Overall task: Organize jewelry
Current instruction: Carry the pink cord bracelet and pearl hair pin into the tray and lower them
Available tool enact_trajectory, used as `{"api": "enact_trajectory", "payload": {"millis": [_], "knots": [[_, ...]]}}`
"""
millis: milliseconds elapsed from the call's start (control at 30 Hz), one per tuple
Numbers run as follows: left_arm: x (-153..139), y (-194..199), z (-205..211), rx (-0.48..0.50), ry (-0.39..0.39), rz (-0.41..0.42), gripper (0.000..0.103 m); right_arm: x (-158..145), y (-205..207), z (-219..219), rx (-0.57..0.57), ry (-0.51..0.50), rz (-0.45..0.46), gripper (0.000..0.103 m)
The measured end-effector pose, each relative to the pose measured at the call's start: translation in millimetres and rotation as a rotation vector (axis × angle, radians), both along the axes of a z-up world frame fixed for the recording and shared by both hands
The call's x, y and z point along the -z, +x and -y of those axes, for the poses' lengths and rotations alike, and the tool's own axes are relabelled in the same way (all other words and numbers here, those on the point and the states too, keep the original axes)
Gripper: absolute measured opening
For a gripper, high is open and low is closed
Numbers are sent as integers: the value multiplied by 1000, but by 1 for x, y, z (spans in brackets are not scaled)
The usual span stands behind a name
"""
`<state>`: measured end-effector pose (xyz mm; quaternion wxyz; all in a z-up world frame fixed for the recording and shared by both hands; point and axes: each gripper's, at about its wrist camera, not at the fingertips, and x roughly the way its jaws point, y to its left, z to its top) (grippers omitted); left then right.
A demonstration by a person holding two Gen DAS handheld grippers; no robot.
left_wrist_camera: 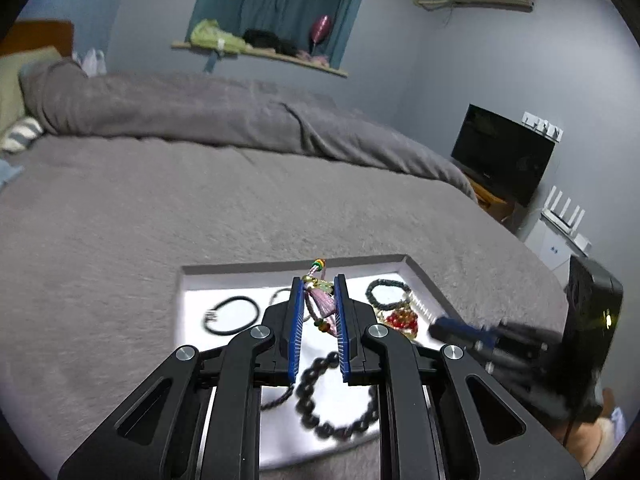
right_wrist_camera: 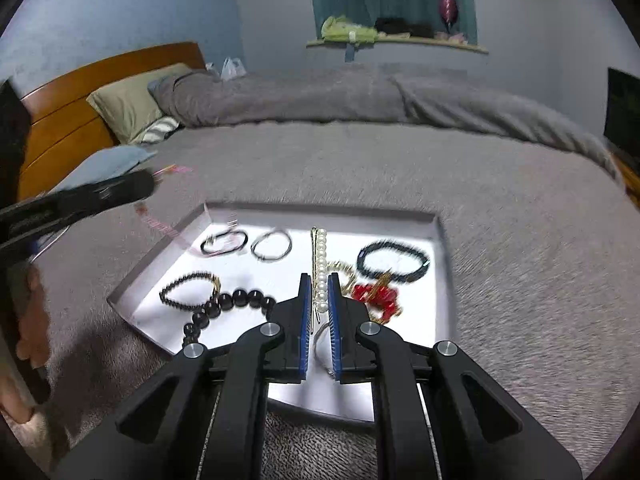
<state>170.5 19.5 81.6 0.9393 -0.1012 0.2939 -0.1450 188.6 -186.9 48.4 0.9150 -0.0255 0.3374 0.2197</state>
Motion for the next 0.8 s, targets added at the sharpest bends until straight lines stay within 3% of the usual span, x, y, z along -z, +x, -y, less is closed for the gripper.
{"api": "enact_trajectory", "payload": {"millis": [200, 300, 600, 800], "knots": [[36, 33, 4, 10, -28, -118, 16, 15, 14, -7, -23, -28, -59, 8], [45, 37, 5, 1, 5, -161, 16, 18, 17, -14, -36, -35, -81, 8], [64, 48, 1, -41, 75, -247, 16, 28, 23, -30, -33, -95, -126, 8], [72, 49, 4, -51, 98, -262, 16, 29, 20, -32, -41, -96, -127, 8]]}}
